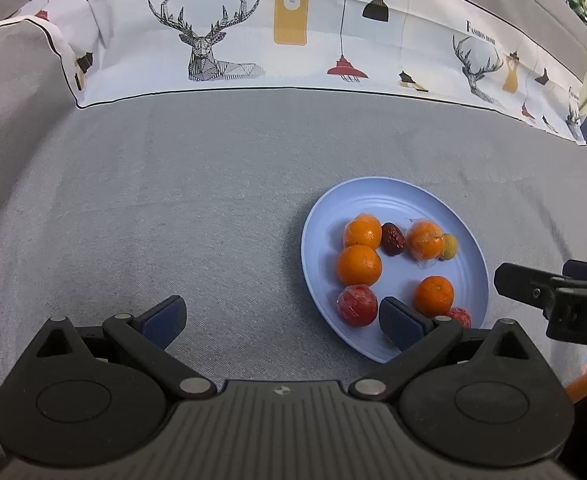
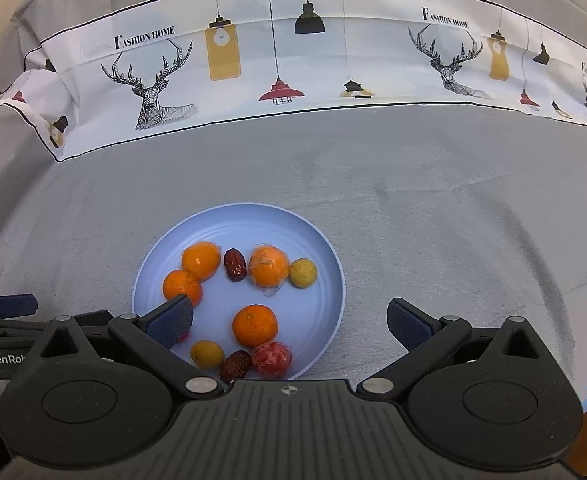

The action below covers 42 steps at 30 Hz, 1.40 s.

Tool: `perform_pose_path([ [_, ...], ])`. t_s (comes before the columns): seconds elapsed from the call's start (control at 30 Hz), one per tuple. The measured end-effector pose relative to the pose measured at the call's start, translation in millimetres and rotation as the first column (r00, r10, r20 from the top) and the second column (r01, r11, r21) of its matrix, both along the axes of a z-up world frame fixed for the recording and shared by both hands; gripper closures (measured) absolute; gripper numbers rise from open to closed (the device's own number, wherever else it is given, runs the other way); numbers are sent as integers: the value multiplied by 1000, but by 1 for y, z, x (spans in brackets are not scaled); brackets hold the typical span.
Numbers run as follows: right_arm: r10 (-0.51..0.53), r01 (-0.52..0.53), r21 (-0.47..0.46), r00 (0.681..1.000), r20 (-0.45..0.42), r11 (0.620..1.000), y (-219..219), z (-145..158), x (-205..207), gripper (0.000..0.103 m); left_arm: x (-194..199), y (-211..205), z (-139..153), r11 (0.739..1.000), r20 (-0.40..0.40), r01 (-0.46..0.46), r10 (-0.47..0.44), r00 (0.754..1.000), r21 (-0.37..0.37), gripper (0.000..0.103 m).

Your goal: Organize fruits

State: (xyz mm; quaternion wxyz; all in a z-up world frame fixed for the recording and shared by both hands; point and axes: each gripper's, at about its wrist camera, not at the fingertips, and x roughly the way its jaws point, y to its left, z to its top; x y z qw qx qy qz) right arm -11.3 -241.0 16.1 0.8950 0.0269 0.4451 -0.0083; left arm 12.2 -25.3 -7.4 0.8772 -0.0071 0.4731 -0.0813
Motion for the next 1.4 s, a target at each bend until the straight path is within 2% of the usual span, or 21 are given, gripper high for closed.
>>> perform_pose_path([
  [1.4, 17, -17, -13, 1000, -5, 1000, 3, 1, 1, 1, -4, -7, 2, 999, 22, 41, -41, 999, 3, 1],
])
